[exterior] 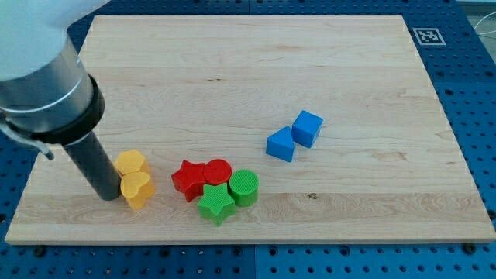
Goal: Move your arm to separate the yellow heart and the yellow hexagon
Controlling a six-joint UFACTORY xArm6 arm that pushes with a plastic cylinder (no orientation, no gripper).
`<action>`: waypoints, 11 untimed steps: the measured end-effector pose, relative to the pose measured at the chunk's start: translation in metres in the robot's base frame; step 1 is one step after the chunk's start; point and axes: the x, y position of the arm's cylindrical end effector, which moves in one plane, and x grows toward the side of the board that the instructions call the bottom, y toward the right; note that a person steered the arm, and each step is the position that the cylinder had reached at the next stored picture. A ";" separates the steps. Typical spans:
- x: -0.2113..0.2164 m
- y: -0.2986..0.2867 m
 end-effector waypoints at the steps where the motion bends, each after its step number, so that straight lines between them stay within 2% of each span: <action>1: 0.006 -0.001; 3: 0.057 -0.002; 4: 0.058 0.009; 6: 0.029 0.021; 9: -0.038 0.021; 10: -0.040 0.021; 11: -0.016 0.021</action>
